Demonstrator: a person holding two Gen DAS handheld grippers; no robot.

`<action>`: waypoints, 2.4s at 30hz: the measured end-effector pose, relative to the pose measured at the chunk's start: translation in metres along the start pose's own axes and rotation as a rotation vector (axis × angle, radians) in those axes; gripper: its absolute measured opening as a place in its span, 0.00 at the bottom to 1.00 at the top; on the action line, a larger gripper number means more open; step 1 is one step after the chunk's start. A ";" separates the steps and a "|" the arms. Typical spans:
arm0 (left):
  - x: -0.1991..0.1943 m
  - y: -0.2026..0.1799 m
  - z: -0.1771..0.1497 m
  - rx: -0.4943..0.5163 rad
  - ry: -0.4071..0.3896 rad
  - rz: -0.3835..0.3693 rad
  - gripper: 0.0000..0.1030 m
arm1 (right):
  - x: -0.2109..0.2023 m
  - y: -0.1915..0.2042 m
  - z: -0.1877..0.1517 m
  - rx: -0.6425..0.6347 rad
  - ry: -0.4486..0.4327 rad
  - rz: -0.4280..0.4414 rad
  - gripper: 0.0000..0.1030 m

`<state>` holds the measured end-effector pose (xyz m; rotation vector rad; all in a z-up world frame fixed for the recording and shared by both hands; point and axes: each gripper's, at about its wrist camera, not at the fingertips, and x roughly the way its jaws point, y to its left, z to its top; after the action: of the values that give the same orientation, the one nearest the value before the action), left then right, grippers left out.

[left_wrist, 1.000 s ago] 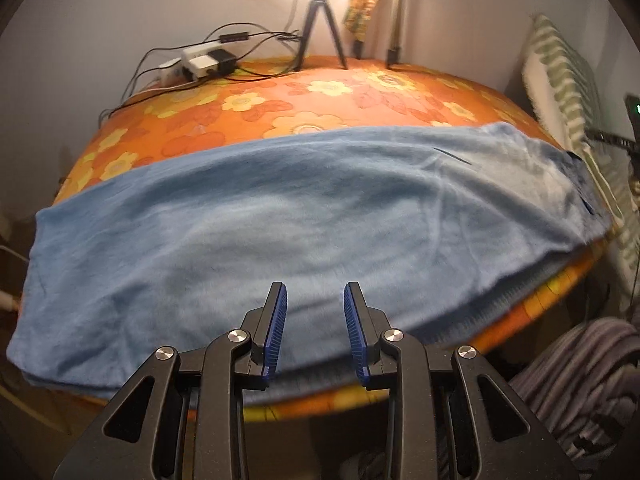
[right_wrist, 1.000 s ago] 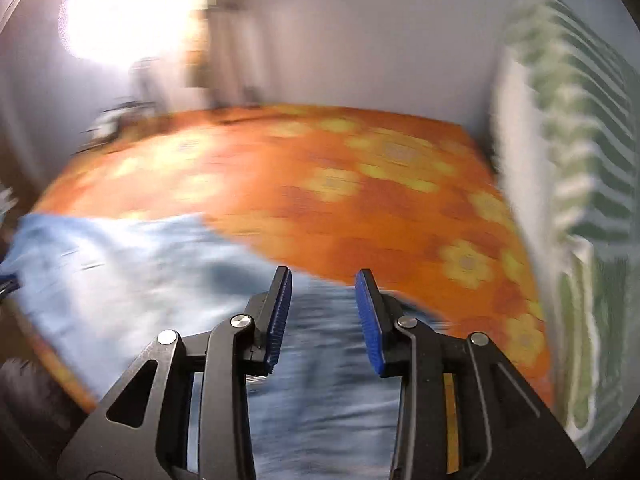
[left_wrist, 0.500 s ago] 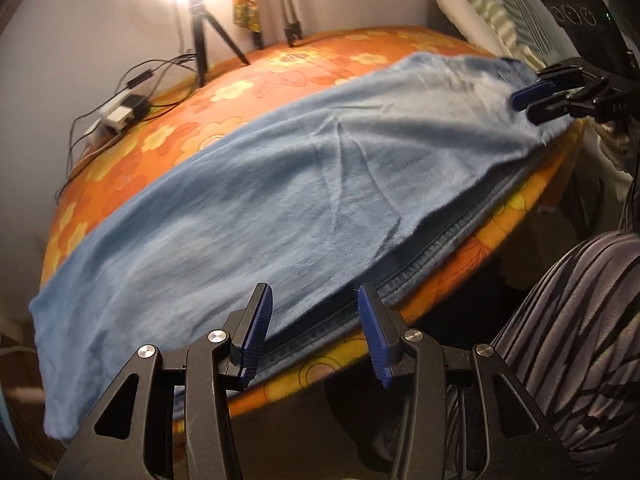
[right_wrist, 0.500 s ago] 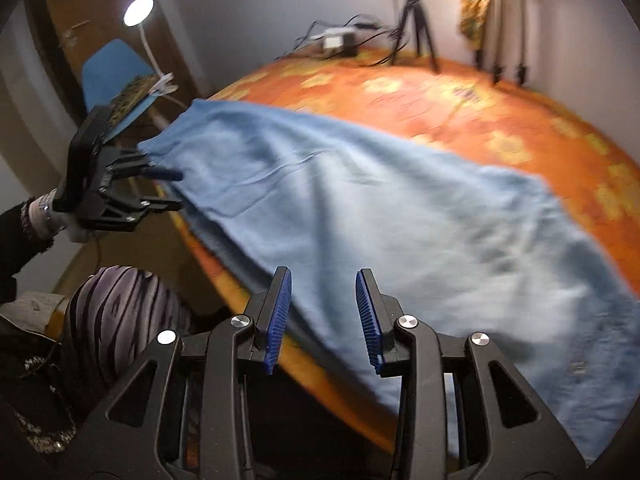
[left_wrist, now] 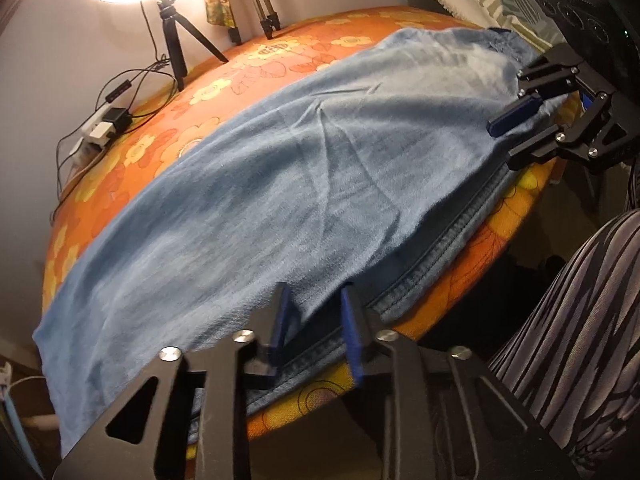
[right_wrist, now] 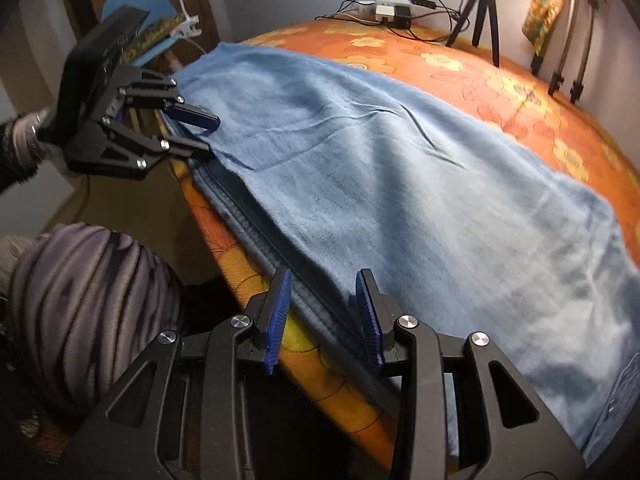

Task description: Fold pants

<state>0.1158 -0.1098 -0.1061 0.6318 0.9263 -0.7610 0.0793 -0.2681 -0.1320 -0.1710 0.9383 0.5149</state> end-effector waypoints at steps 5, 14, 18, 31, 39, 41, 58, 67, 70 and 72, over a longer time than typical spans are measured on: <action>0.000 -0.001 -0.001 0.004 -0.012 -0.002 0.07 | 0.013 0.008 0.004 -0.058 0.019 -0.044 0.18; -0.021 0.006 -0.003 -0.050 -0.072 -0.018 0.04 | -0.006 0.013 0.006 -0.067 -0.042 -0.013 0.04; -0.020 0.001 -0.010 -0.043 -0.053 -0.032 0.04 | -0.007 0.016 0.003 -0.077 -0.032 0.013 0.04; -0.059 0.051 -0.068 -0.358 -0.101 -0.042 0.13 | -0.019 0.004 0.013 0.002 -0.065 0.071 0.08; -0.096 0.132 -0.152 -0.737 -0.161 0.084 0.37 | 0.005 0.037 0.050 -0.037 -0.109 0.123 0.21; -0.102 0.153 -0.170 -0.818 -0.168 0.109 0.39 | 0.022 0.047 0.059 -0.053 -0.090 0.135 0.21; -0.098 0.276 -0.282 -1.429 -0.273 0.051 0.60 | 0.059 0.100 0.132 -0.159 -0.077 0.252 0.21; -0.087 0.298 -0.287 -1.463 -0.296 0.031 0.59 | 0.120 0.192 0.203 -0.358 -0.010 0.336 0.21; -0.079 0.299 -0.289 -1.472 -0.282 0.034 0.53 | 0.149 0.214 0.210 -0.406 0.029 0.318 0.21; -0.076 0.299 -0.291 -1.469 -0.290 0.033 0.37 | 0.161 0.223 0.211 -0.429 0.052 0.314 0.21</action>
<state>0.1912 0.3069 -0.1278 -0.7353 0.9383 0.0028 0.2002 0.0568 -0.1196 -0.4288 0.9000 1.0053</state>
